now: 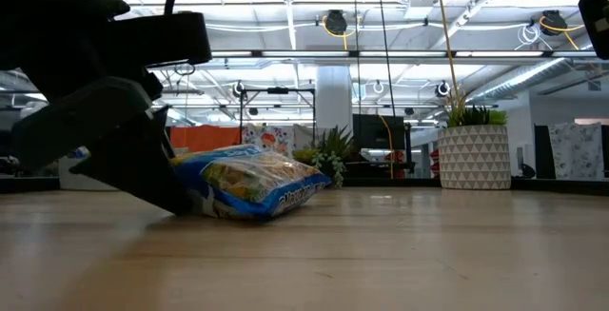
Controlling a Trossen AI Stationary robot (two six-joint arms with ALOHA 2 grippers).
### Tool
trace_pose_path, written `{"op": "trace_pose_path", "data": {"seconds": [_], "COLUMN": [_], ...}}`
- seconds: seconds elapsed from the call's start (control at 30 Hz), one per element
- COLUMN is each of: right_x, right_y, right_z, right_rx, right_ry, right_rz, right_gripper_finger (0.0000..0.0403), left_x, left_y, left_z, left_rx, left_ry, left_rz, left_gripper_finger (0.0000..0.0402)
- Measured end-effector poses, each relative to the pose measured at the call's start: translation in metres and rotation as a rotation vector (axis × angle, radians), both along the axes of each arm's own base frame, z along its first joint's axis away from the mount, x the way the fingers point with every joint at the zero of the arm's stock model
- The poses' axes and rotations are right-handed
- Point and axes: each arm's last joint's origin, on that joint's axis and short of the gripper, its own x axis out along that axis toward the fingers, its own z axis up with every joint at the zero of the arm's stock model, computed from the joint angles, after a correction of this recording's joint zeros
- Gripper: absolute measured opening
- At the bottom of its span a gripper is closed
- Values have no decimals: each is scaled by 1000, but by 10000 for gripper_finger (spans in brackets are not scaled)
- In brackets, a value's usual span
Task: Sort Maruchan noodles
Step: Put the blue noodle pack into the gray bin
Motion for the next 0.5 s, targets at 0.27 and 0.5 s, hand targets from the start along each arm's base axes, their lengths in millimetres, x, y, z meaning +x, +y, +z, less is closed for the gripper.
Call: {"op": "trace_pose_path", "data": {"seconds": [0.27,0.5], "right_x": [7,30], "right_y": [-3,1], "right_z": [-6,-7], "right_rx": [-47,-160], "right_ry": [7,-46], "right_rz": [-26,-40], "right_gripper_finger": [226,226], "left_x": [3,12], "left_y": [4,7], "left_z": [4,46], "left_rx": [-23,-75], "left_ry": [13,-84], "left_rz": [-12,-36], "left_gripper_finger": [67,31]}}
